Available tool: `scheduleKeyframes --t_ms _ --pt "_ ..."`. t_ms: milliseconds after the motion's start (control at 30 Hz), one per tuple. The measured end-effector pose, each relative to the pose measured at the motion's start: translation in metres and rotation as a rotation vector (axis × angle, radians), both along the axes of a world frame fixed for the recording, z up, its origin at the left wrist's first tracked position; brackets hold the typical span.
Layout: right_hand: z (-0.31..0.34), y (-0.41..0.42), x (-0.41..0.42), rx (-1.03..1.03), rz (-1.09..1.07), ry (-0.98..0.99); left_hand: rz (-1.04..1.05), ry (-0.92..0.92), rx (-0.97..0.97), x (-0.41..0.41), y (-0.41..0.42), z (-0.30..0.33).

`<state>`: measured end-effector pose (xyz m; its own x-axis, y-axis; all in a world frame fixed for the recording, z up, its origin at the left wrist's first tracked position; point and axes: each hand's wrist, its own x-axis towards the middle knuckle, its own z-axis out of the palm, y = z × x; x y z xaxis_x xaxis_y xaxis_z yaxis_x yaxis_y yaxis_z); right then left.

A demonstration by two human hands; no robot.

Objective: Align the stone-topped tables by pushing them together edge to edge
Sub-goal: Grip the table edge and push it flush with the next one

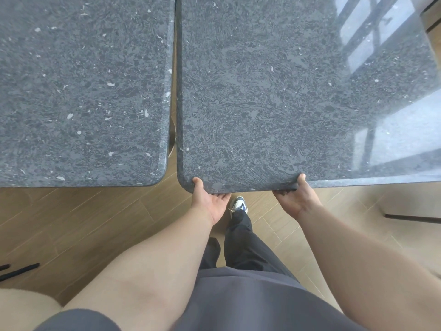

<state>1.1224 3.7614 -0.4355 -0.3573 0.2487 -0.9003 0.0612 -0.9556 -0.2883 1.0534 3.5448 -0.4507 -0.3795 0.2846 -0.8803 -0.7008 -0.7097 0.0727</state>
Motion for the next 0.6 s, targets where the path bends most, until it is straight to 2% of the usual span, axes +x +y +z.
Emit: scheduleKeyframes --t_ms 300,467,600 --pt "-0.005 -0.004 -0.002 0.015 -0.076 -0.042 -0.081 -0.059 0.025 -0.002 -0.012 -0.001" --pt "-0.004 -0.015 0.0 0.059 -0.07 -0.061 -0.311 -0.048 -0.102 -0.009 -0.038 0.003" --pt "0.003 -0.032 0.008 0.043 0.016 -0.1 -0.395 -0.031 -0.196 -0.019 -0.062 0.008"
